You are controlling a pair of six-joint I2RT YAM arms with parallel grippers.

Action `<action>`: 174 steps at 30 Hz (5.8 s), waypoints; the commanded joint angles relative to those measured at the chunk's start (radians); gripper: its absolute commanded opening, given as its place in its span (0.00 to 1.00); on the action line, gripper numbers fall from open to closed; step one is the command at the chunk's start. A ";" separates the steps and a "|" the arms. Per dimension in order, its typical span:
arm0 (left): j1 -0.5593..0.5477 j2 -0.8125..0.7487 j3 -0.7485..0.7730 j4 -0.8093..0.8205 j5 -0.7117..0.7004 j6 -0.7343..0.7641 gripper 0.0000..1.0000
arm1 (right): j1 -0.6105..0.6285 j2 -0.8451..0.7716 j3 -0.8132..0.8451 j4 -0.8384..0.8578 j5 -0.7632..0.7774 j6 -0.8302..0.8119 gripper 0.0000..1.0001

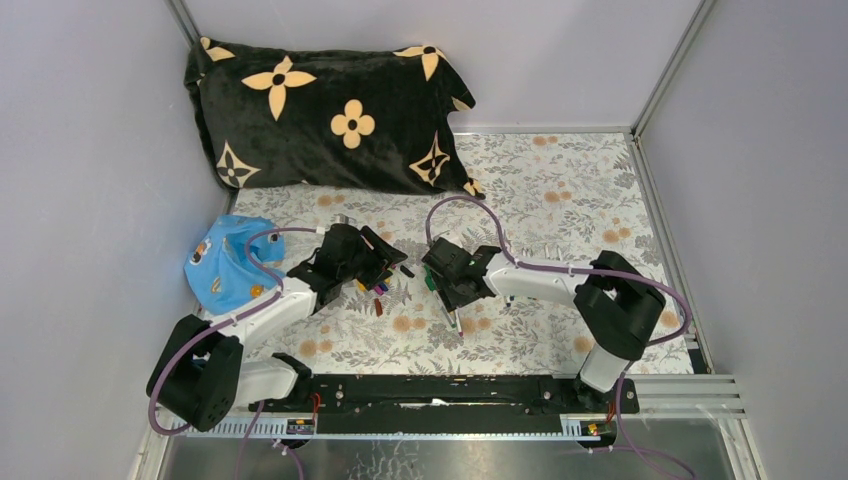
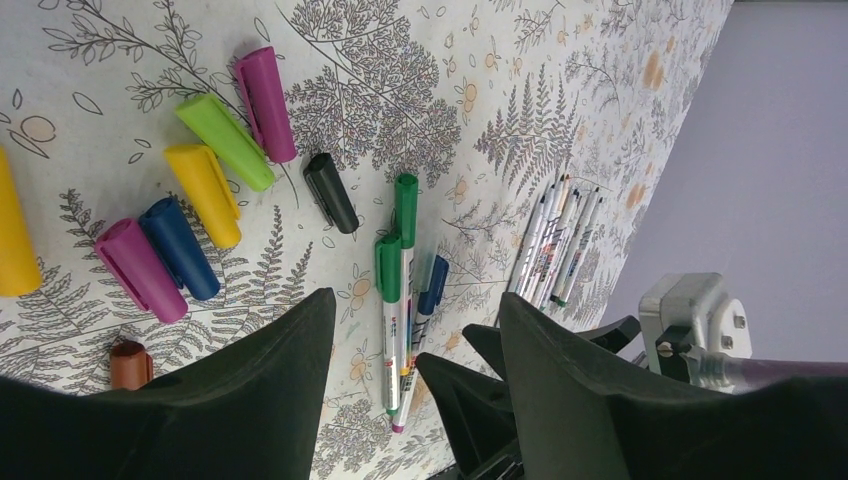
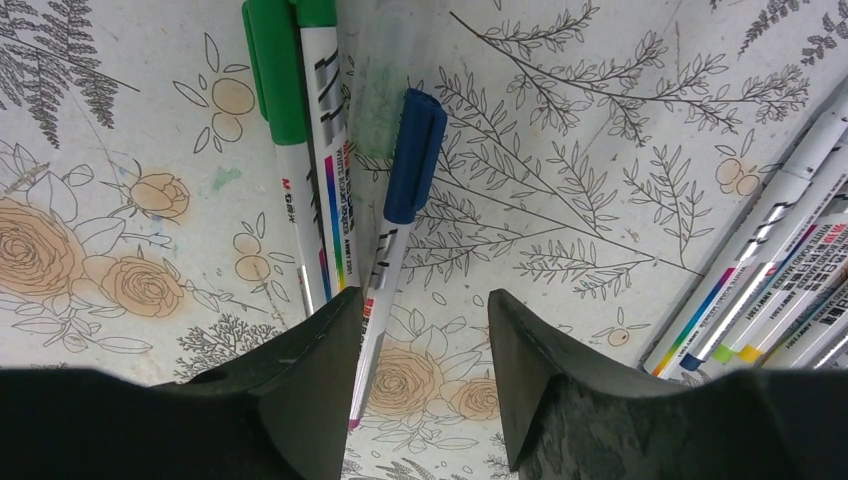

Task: Open the pen caps

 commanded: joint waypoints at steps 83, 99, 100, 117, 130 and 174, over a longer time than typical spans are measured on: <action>-0.223 0.143 0.088 0.157 0.073 -0.072 0.62 | 0.113 -0.183 0.090 -0.013 -0.005 0.015 0.00; -0.242 0.106 0.045 0.189 0.037 -0.097 0.15 | 0.113 -0.189 0.090 -0.015 0.010 0.020 0.00; -0.243 0.106 0.045 0.190 0.034 -0.095 0.11 | 0.113 -0.191 0.090 -0.015 0.011 0.020 0.00; -0.258 0.058 0.030 0.227 0.003 -0.106 0.00 | 0.113 -0.157 0.081 0.027 -0.010 0.009 0.23; -0.236 0.065 0.056 0.170 -0.098 -0.083 0.00 | 0.113 -0.191 0.012 0.029 -0.012 0.031 0.00; -0.031 0.159 -0.011 -0.027 -0.166 0.085 0.34 | -0.182 -0.026 -0.061 0.076 0.151 0.004 0.00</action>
